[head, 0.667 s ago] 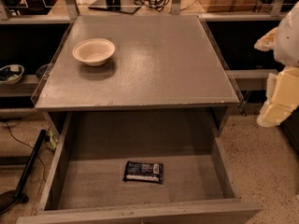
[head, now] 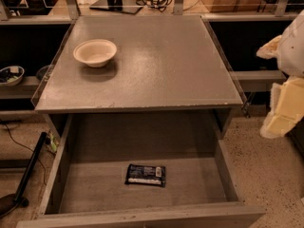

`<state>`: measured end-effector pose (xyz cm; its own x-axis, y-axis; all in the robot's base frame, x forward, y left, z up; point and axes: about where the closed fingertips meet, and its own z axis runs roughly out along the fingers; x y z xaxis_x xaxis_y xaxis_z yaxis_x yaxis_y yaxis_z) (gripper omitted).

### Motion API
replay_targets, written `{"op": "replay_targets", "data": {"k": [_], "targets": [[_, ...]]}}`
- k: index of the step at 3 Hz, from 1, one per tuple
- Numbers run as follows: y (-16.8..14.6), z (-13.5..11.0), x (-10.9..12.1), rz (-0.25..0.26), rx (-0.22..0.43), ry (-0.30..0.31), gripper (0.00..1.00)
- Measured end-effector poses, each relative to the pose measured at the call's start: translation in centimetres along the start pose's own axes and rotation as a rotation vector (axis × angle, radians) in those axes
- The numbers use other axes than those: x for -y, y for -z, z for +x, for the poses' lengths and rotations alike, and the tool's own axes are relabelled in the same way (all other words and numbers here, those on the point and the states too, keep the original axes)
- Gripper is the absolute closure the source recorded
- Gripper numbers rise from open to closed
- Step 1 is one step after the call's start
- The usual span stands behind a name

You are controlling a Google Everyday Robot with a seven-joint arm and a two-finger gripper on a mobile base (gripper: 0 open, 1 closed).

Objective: Pick rxbar blueberry from top drawer and place on counter

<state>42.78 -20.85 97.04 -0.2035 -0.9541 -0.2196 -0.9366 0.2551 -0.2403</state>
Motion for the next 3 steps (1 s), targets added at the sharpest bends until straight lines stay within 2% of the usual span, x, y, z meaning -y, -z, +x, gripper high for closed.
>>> {"op": "replay_targets", "data": {"k": [1, 2, 3], "targets": [[-2.7, -2.1, -5.2, -0.082, 0.035, 0.033, 0.0], [-3.1, -2.4, -5.5, -0.09, 0.039, 0.036, 0.0], [-5.5, -3.7, -7.0, -0.136, 0.061, 0.053, 0.0]]}}
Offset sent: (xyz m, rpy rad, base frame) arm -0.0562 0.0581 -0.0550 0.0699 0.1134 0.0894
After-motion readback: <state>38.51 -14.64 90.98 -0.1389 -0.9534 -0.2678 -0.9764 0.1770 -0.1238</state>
